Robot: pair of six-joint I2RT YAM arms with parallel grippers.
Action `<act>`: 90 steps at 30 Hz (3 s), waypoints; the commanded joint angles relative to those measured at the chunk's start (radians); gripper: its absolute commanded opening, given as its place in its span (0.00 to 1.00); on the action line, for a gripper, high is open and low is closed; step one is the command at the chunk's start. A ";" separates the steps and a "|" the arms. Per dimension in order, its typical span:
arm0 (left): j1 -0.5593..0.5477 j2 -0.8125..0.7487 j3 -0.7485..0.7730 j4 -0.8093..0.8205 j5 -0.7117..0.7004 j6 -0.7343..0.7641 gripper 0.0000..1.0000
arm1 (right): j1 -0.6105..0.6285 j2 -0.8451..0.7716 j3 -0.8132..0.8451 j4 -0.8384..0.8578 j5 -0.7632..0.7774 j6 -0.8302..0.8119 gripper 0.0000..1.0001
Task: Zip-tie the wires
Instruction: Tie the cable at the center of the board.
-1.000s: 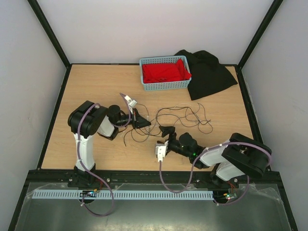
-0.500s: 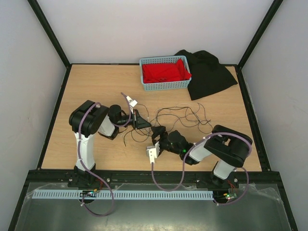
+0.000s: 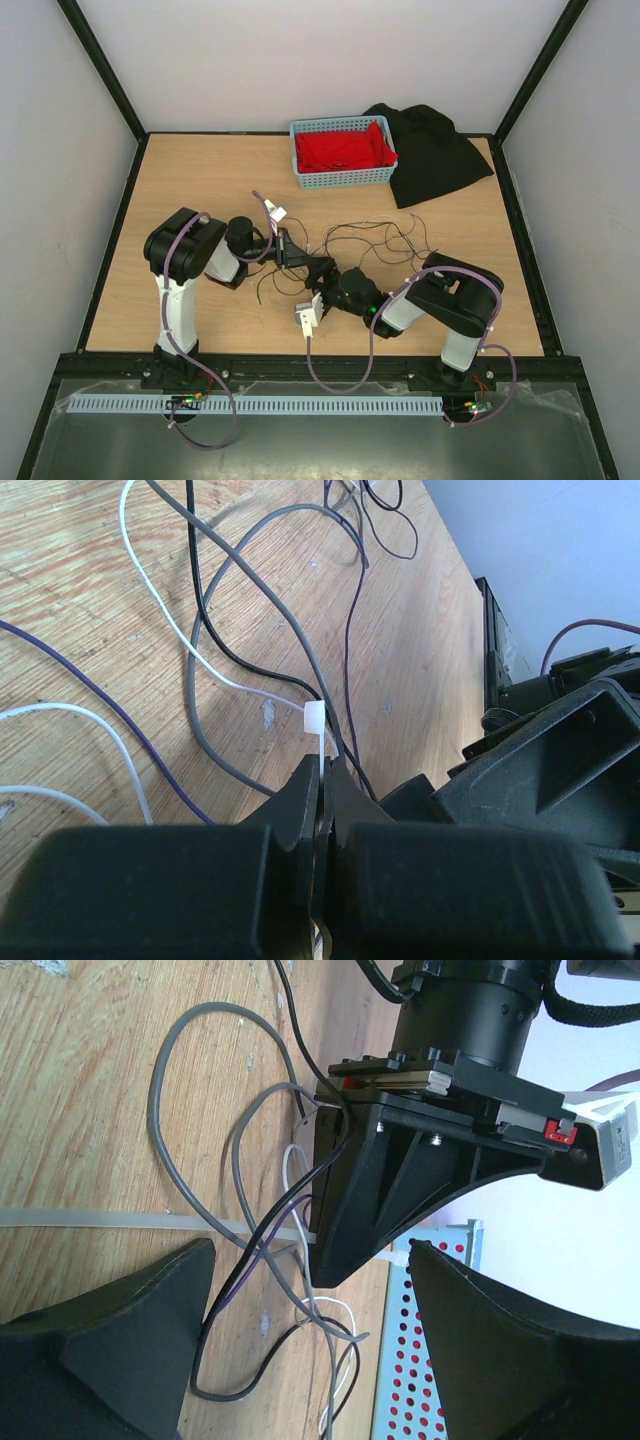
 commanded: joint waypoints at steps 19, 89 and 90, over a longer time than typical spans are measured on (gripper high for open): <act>-0.007 0.000 0.033 -0.015 0.032 -0.028 0.00 | 0.062 0.064 -0.017 -0.026 -0.058 0.001 0.92; -0.018 -0.049 0.015 -0.046 0.050 0.115 0.00 | -0.207 -0.055 0.207 -0.463 -0.676 0.952 0.00; -0.018 -0.049 0.016 -0.045 0.050 0.116 0.00 | -0.219 -0.047 0.211 -0.448 -0.690 0.986 0.00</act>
